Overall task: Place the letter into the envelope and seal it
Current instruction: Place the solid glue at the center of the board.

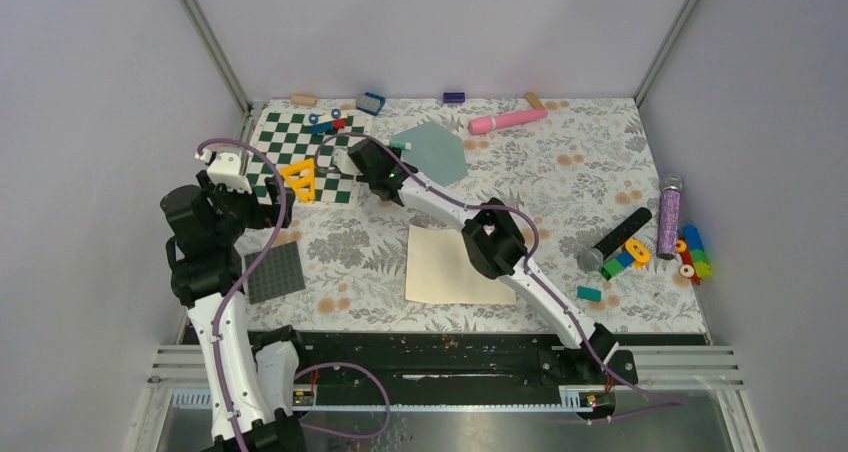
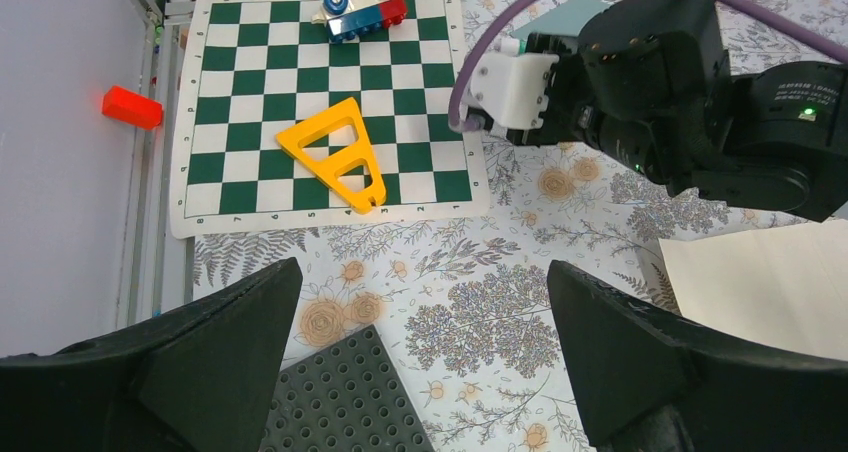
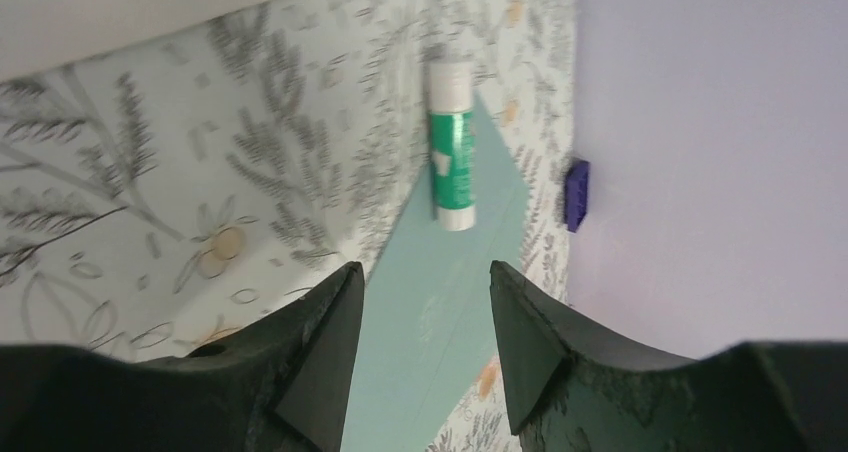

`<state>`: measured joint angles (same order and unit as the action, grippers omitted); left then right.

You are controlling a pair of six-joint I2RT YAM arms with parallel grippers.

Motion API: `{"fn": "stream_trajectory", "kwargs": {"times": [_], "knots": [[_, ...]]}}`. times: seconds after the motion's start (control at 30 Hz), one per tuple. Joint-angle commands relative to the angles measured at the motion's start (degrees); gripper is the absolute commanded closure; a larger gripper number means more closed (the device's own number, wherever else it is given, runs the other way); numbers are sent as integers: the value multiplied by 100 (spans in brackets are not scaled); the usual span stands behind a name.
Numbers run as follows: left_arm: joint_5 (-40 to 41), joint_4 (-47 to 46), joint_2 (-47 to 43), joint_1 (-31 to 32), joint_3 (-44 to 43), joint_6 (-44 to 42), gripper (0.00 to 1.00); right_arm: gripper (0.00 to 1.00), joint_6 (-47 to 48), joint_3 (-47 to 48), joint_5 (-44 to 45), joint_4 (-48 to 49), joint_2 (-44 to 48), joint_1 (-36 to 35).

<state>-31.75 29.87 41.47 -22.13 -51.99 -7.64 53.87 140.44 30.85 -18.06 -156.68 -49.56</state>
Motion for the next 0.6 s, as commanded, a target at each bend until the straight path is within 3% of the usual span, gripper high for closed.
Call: {"fn": "stream_trajectory", "kwargs": {"times": [0.0,0.3,0.43,0.57], "knots": [[-194,-272,7,-45,-11,26,1,44,-188,469,466,794,596,55],[-216,-271,24,-72,-13,39,1,45,-10,775,1150,2254,543,352],[-224,-271,21,-85,-13,34,1,45,-253,276,1085,1644,1082,423],[-255,-270,-10,-106,-5,43,1,44,-1204,-405,482,-161,2058,452]]}}
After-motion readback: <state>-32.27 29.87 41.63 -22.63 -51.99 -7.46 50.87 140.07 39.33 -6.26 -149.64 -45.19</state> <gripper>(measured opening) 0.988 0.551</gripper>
